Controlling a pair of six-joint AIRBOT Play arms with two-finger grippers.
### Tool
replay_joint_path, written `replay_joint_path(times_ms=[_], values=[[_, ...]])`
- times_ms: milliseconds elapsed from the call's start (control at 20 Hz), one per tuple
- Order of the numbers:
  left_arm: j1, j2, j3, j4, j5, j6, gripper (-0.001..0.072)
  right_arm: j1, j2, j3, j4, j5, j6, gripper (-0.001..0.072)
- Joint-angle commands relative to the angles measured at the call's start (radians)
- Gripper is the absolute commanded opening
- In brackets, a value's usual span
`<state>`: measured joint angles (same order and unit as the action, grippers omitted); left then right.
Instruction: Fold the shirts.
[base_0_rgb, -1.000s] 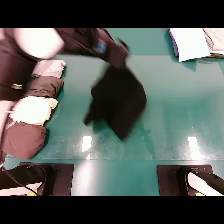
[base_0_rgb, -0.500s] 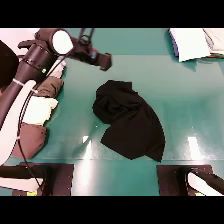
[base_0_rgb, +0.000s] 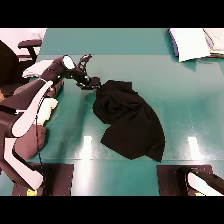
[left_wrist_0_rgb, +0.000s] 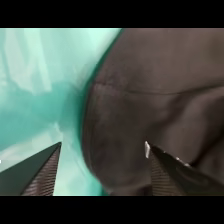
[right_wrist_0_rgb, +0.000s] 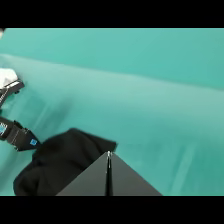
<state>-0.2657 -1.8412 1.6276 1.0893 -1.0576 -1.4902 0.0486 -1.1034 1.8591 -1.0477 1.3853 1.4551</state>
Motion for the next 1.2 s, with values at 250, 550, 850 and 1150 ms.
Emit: replay_joint_path(times_ms=[250, 550, 850, 1150], values=[[-0.01, -0.029, 0.023, -0.023, -0.022, 0.032, 0.0024, 0.0, 0.0, -0.169, -0.002, 0.005, 0.001, 0.0017], [0.145, 0.142, 0.18, 0.089, -0.068, 0.034, 0.0023, 0.0, 0.033, -0.506, -0.129, 0.142, 0.005, 0.0018], [0.224, 0.22, 0.188, 0.127, -0.141, 0.058, 0.0023, 0.005, 0.016, -1.009, -0.138, -0.003, 0.021, 0.0551], [0.224, 0.22, 0.188, 0.13, -0.155, 0.058, 0.0024, 0.007, -0.172, -1.122, 0.01, -0.198, -0.024, 0.05]])
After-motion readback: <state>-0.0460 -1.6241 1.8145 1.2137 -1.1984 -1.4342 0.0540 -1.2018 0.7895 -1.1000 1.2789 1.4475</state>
